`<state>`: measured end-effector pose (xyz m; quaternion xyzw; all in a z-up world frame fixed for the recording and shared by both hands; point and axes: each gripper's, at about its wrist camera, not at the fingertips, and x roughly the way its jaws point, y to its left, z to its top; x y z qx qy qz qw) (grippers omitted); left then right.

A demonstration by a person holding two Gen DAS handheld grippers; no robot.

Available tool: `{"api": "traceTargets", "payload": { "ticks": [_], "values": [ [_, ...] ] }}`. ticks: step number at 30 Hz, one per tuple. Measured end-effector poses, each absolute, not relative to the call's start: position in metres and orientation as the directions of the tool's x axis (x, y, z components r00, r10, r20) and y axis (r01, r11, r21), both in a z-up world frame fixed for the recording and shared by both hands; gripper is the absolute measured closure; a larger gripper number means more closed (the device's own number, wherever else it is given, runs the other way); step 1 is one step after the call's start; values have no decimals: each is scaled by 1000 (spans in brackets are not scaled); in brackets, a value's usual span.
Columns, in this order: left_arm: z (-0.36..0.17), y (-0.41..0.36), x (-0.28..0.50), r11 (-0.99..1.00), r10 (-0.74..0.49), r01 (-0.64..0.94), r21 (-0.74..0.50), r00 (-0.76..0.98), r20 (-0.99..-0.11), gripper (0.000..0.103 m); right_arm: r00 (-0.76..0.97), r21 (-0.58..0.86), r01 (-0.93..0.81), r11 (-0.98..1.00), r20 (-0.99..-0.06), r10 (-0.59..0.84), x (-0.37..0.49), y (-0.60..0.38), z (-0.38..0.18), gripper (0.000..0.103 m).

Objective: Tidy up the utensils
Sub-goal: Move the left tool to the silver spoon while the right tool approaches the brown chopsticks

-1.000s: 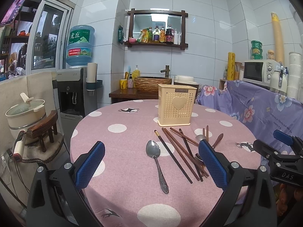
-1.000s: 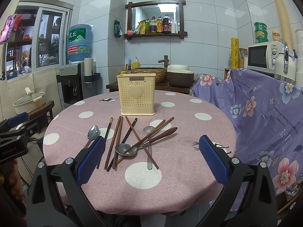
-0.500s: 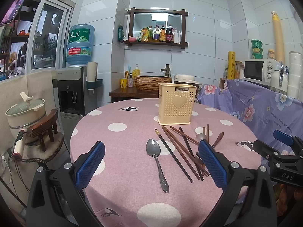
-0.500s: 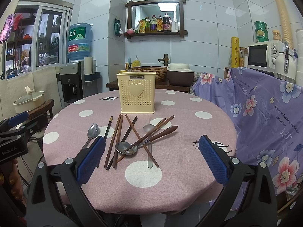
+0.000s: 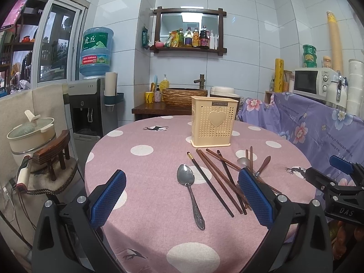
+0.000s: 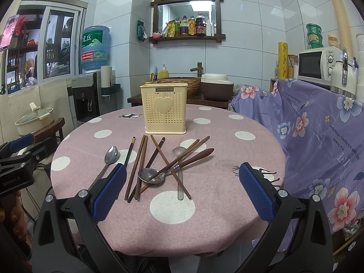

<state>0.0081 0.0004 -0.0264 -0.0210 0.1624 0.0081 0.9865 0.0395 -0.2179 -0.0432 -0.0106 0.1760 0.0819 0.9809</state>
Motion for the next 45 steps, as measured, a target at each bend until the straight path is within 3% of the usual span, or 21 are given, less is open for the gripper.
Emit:
{"api": "traceTargets", "payload": {
  "ticks": [16, 27, 36, 45],
  "values": [
    [-48, 24, 65, 999, 22, -46, -27, 815, -580, 5, 840, -62, -197, 978, -526, 136, 93, -224, -73, 5],
    [-43, 18, 135, 999, -52, 36, -37, 729, -682, 5, 741, 56, -303, 951, -614, 272, 168, -213, -58, 9],
    [-73, 14, 179, 995, -54, -37, -91, 571, -819, 33, 731, 40, -305, 951, -630, 261, 178, -207, -61, 9],
    [-71, 3, 187, 992, -5, -100, -73, 555, -832, 41, 729, 35, -313, 949, -632, 264, 178, -206, -65, 9]
  ]
}}
